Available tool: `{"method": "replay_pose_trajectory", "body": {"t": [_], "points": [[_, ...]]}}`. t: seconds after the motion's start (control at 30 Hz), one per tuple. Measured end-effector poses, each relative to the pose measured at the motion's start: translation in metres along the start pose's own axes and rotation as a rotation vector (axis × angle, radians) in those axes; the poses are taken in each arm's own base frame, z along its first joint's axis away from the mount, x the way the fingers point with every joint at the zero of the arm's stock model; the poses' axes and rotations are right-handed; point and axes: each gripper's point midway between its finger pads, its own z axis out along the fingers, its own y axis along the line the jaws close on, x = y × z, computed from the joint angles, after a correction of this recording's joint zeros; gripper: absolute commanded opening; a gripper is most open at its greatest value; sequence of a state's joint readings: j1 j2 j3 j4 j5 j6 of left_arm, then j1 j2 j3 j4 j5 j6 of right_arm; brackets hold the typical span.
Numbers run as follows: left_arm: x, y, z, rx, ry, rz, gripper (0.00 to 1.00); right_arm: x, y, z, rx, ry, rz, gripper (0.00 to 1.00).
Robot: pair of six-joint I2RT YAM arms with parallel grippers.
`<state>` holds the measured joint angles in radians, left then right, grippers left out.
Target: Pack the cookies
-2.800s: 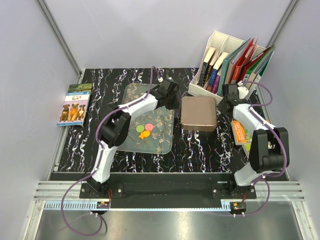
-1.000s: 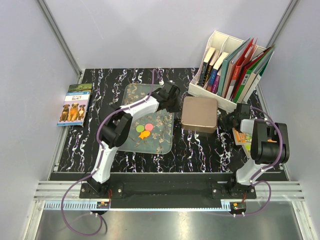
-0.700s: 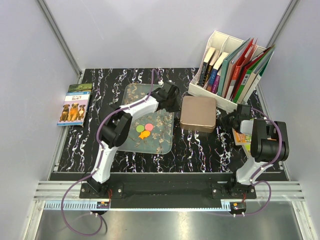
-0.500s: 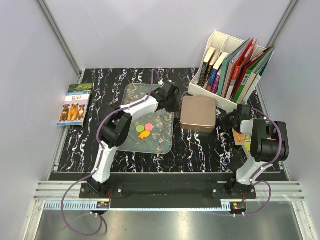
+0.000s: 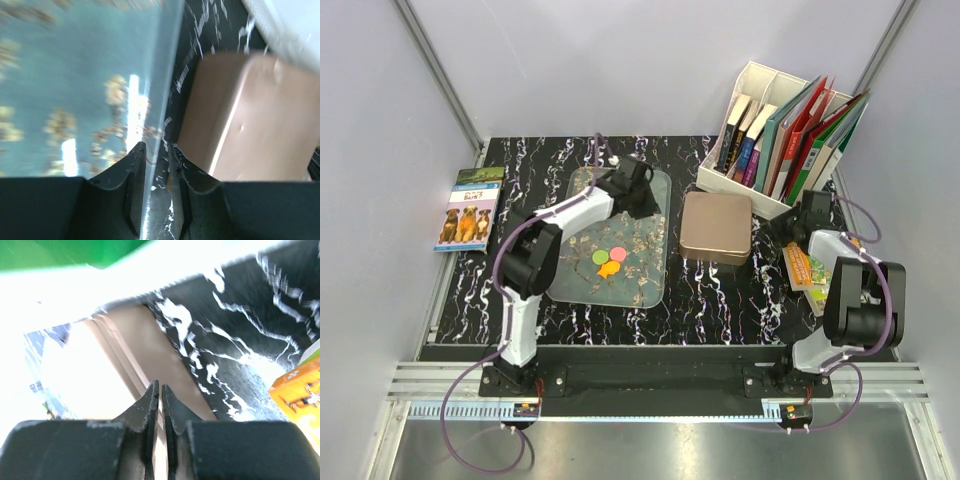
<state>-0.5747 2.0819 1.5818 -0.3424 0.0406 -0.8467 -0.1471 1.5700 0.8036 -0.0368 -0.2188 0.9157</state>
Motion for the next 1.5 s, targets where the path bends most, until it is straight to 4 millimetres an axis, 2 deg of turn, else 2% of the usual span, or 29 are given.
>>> {"method": "replay_pose_trajectory", "body": {"t": [0.1,0.17,0.3,0.4,0.47,0.53,0.63,0.77,1.07,1.2,1.33,1.5], "points": [[-0.022,0.007,-0.012,-0.009,-0.05,-0.019,0.28,-0.02,0.018,-0.016,-0.005,-0.067,-0.04,0.09],[-0.033,0.005,-0.02,-0.004,-0.081,-0.018,0.28,-0.031,0.037,-0.034,-0.052,-0.114,-0.068,0.07],[-0.034,-0.009,-0.031,0.027,-0.103,0.009,0.27,-0.036,0.075,-0.055,-0.226,-0.14,-0.083,0.02],[-0.027,-0.03,-0.035,0.086,-0.095,0.042,0.26,-0.026,0.095,-0.046,-0.346,-0.06,-0.086,0.0],[-0.019,-0.043,-0.036,0.123,-0.077,0.064,0.26,-0.017,0.094,-0.027,-0.365,0.012,-0.079,0.0],[-0.013,-0.059,-0.04,0.167,-0.063,0.097,0.26,-0.008,0.082,-0.01,-0.345,0.067,-0.073,0.0],[-0.006,-0.079,-0.044,0.224,-0.051,0.139,0.25,-0.004,0.075,-0.002,-0.329,0.088,-0.083,0.0],[0.005,-0.094,-0.038,0.275,-0.02,0.172,0.25,0.0,0.076,0.002,-0.34,0.116,-0.094,0.0],[0.026,-0.091,-0.019,0.275,0.043,0.202,0.25,0.009,0.076,0.003,-0.342,0.131,-0.113,0.0],[0.032,-0.091,-0.016,0.278,0.061,0.208,0.25,0.013,0.072,-0.003,-0.324,0.117,-0.131,0.01],[0.033,-0.092,-0.016,0.28,0.064,0.209,0.25,0.013,0.073,-0.012,-0.322,0.096,-0.142,0.18],[0.033,-0.092,-0.016,0.28,0.064,0.213,0.25,0.004,0.075,-0.028,-0.332,0.053,-0.146,0.27]]}}
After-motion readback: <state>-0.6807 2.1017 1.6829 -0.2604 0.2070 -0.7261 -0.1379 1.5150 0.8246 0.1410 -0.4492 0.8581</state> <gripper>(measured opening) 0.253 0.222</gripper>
